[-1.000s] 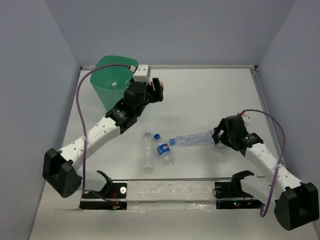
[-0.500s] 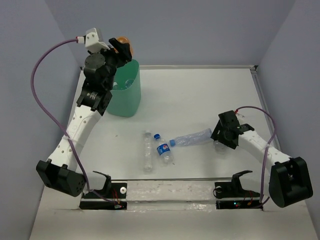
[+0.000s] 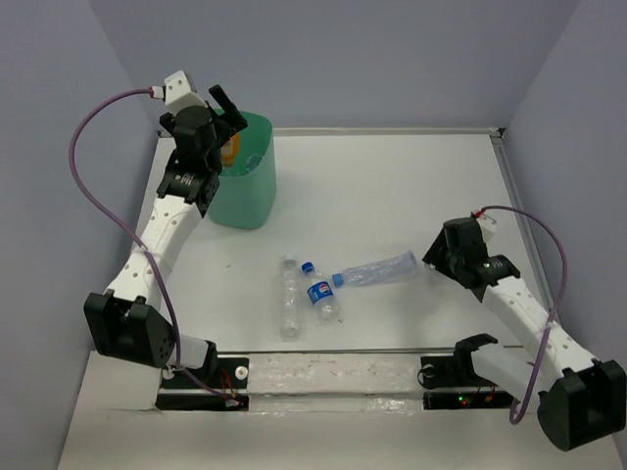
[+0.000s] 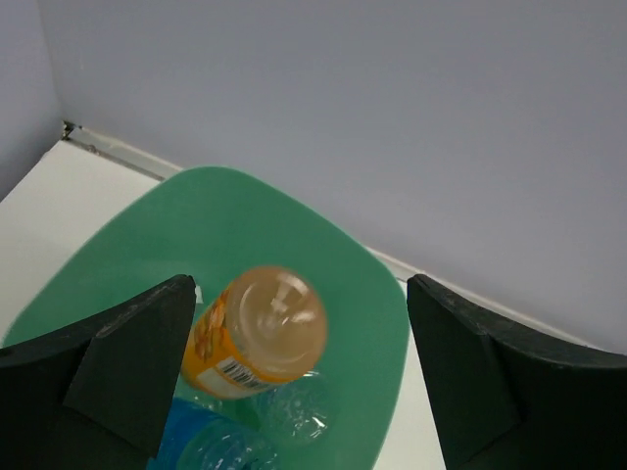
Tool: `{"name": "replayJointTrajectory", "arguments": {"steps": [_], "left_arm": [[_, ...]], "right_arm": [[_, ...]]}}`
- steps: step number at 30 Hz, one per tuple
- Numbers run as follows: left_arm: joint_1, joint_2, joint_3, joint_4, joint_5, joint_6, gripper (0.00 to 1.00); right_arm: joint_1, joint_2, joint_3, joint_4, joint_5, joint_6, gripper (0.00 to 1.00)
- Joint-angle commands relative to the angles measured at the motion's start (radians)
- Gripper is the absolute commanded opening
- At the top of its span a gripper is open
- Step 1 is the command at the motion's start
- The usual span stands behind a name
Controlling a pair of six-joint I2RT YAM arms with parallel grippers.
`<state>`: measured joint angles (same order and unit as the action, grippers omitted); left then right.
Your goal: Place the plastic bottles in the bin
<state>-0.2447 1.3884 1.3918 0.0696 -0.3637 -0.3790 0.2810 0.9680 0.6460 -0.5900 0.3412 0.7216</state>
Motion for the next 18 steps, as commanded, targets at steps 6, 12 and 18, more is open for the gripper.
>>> {"name": "replayJointTrajectory", "arguments": {"steps": [6,12,18], "left_arm": [[0.004,-0.077,0.033,0.015,0.051,-0.008,0.99],[0.004,-0.196,0.006,0.007,0.204,-0.034,0.99],[0.004,-0.49,-0.184,-0.036,0.238,-0.001,0.99]], "right_arm": [[-0.006,-0.184,0.179,0.133,-0.083,-0.047,0.49],[0.177,0.004,0.328,0.427,-0.222,-0.065,0.49],[0.415,0.45,0.745,0.64,-0.33,-0.223,0.49]]}}
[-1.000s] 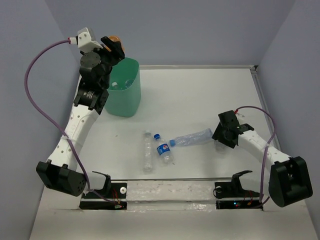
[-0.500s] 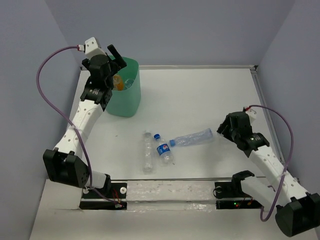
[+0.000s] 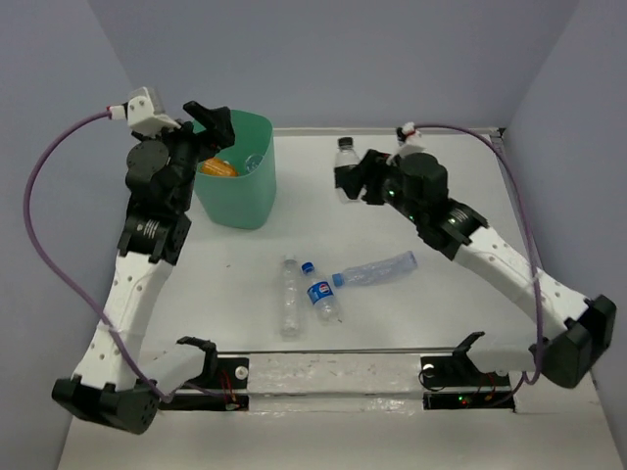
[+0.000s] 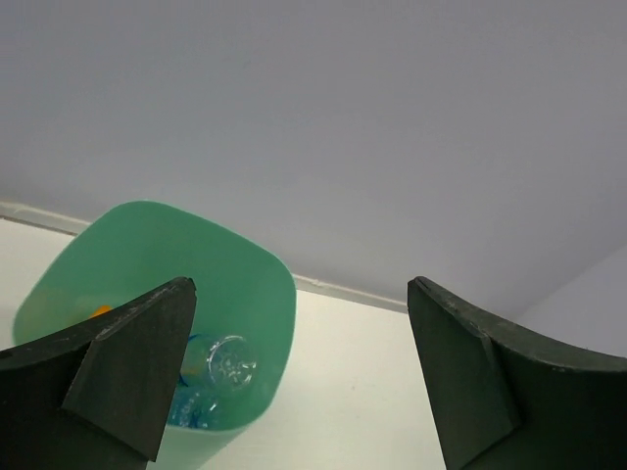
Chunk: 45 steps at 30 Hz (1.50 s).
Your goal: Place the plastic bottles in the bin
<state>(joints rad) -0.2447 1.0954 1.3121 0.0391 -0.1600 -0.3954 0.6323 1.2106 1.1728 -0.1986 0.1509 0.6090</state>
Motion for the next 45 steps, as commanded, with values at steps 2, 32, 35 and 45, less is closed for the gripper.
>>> {"name": "replayJointTrajectory", "arguments": {"steps": [2,32,35,45], "left_arm": [[0.004,-0.285,-0.161,-0.011,0.017,0.027,0.99],[-0.218,-0.362,-0.593,-0.51,0.485,-0.258,0.99],[-0.261,-0.304,-0.594,-0.501,0.456,-0.263,0.99],[-0.45,-0.037,-0.62,-0.427,0.297,-0.293,0.99]], "right_arm": [[0.079,0.314,0.33,0.272,-0.206,-0.135,0.48],[0.135,0.728,0.881,0.154,-0.329,-0.267,0.82],[0.135,0.559,0.514,0.188,-0.289,-0.278,0.76],[0.135,0.06,-0.204,0.105,-0.234,-0.195,0.71]]}}
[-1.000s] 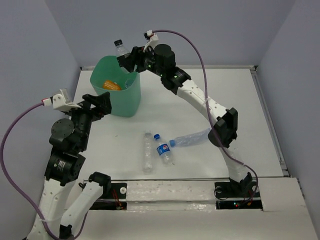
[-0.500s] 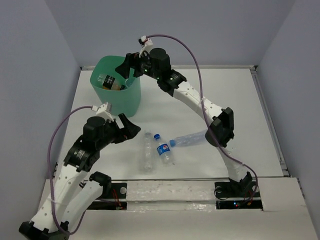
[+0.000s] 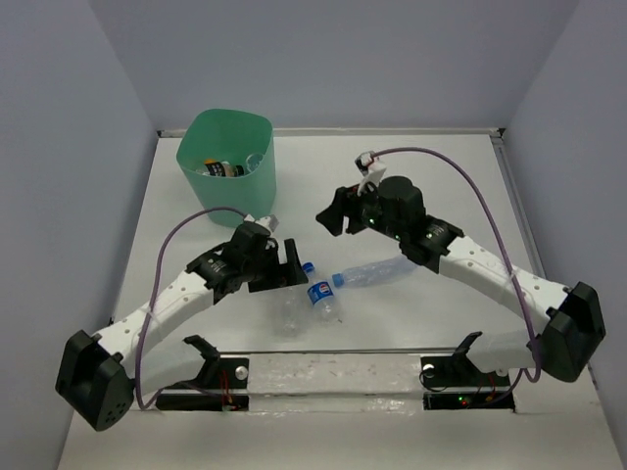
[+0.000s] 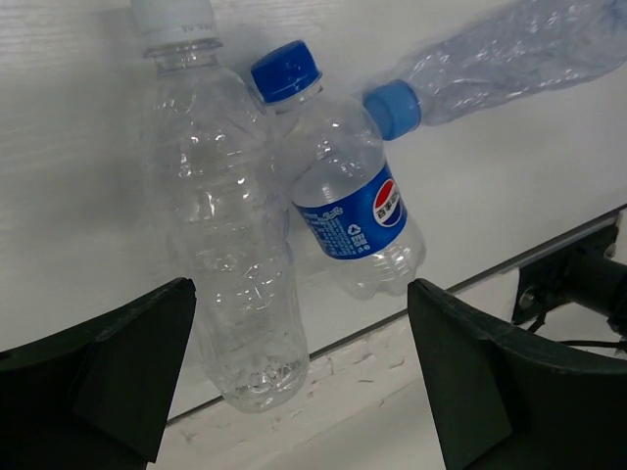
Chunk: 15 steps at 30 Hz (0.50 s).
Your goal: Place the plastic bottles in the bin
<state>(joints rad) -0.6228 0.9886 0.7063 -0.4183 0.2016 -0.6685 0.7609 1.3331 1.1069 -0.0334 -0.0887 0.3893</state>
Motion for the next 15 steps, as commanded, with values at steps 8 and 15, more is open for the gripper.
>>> {"name": "replayJointTrajectory", "arguments": {"steps": [8,15], "left_arm": [[-0.132,0.154,-0.047,0.033,-0.266,-0.043,0.99],[-0.137,0.28,-0.085,0.092,-0.278,-0.026,0.98]], "right_arm": [[0.015,-0.181,-0.323,-0.163,-0.129,0.055,0.93],[0.049,-0.121,-0.378,-0.097,-0.129,0.1,0.9]]}}
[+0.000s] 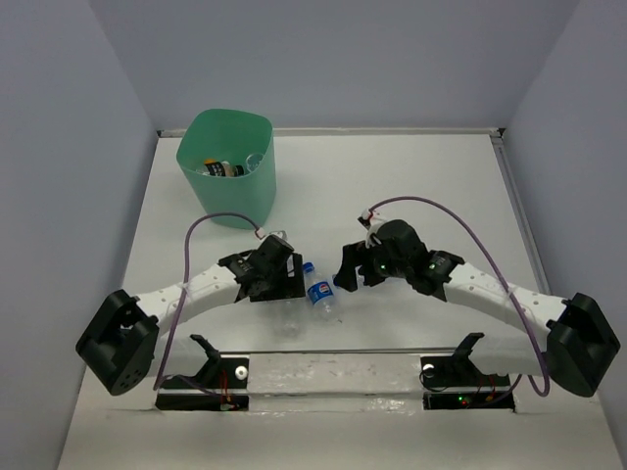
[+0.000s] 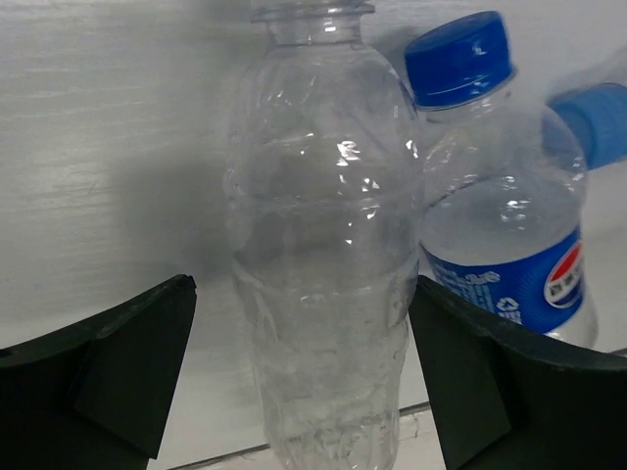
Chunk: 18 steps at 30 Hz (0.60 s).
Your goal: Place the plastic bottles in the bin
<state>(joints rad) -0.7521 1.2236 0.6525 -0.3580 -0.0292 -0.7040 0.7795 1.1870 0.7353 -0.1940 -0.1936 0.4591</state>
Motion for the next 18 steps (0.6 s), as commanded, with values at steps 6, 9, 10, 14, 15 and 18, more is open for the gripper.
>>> {"name": "replayJointTrajectory", "arguments": {"steps": [6,9,10,14,15,18], "left_arm": [[-0.007,0.047,-0.062,0.06,-0.061,-0.005,0.72],[-0.007,-0.04,-0.036,0.021,-0.098,-0.021,0.67],[-0.007,-0.064,-0.021,-0.019,-0.115,-0.023,0.67],[-0.007,-0.162,0.111,-0.142,-0.245,-0.011,0.67],[-0.007,-0.179,0.184,-0.16,-0.274,-0.003,0.67],[-0.007,-0.234,0.327,-0.187,-0.388,0.037,0.67]], "right_arm": [[0.101,0.109,0.022,0.071,0.013,0.046,0.92],[0.135,0.146,0.038,0.085,0.042,0.068,0.92],[0.135,0.157,0.041,0.09,0.049,0.076,0.91],[0.185,0.224,0.065,0.093,0.089,0.095,0.89],[0.185,0.235,0.07,0.093,0.098,0.096,0.89],[0.214,0.281,0.091,0.094,0.135,0.104,0.89]]}}
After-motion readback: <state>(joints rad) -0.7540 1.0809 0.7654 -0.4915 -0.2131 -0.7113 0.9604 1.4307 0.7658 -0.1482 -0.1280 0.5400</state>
